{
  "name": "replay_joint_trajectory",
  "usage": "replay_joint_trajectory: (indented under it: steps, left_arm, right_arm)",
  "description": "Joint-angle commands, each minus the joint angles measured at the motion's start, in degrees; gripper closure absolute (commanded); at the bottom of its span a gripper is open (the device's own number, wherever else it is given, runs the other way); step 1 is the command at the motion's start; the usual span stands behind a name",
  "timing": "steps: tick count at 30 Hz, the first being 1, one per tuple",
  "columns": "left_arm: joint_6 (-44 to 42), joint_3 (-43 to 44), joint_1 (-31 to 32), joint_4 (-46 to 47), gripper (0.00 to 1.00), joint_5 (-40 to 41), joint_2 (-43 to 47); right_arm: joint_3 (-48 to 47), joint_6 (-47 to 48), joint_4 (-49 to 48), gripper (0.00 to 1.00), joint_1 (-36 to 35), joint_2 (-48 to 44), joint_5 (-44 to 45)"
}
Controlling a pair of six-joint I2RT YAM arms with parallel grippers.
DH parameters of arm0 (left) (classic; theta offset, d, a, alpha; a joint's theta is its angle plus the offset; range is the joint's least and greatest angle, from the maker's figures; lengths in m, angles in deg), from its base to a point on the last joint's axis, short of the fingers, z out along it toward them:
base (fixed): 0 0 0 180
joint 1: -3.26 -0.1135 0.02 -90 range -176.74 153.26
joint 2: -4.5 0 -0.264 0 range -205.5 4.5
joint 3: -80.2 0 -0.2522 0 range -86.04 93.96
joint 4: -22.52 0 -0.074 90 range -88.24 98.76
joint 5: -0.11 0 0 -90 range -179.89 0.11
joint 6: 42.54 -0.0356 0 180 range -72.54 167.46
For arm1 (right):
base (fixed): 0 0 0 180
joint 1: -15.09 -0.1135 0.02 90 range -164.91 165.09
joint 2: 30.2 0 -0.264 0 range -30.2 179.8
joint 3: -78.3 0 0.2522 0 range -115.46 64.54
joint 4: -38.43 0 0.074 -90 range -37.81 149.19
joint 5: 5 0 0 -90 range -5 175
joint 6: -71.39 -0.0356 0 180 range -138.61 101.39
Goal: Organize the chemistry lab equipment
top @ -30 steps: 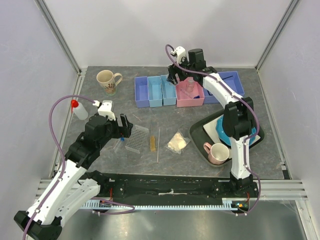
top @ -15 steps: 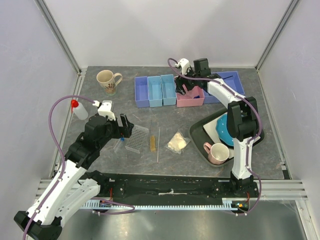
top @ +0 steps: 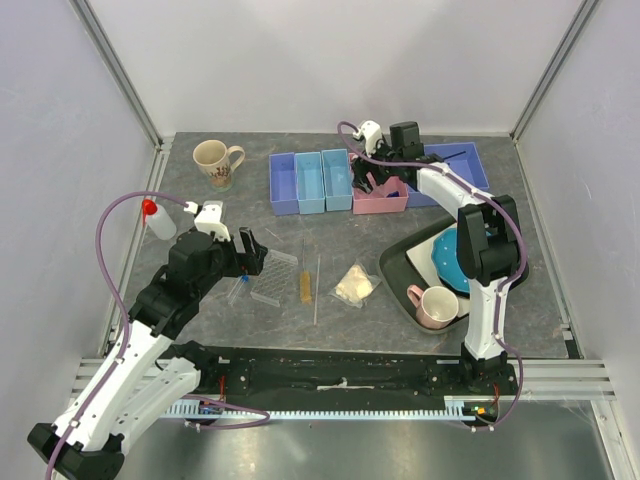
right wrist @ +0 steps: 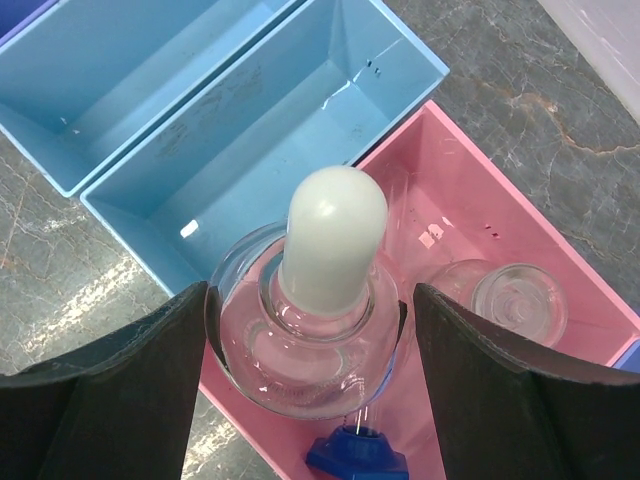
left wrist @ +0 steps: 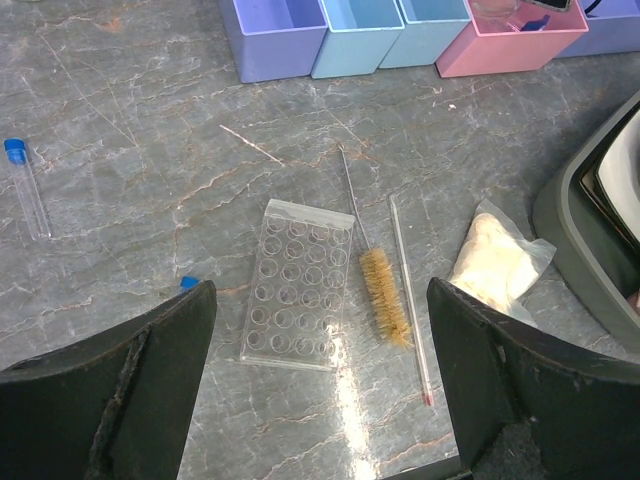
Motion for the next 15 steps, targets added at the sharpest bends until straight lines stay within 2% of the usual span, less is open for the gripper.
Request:
replay_joint_trajectory:
  steps: [1,15]
  left_arm:
    - [1.7,0.39,-0.13,1.72,0.08,-0.35,0.47]
    - [2.05,0.3,-0.13,1.81,0.08,-0.87,0.47]
  right_arm:
    - [1.28,-0.42,-5.26,0.44,0.53,-2.96,-1.99]
    - [2.61,-0.68,-5.7,0.39,1.76,-1.47,-2.78]
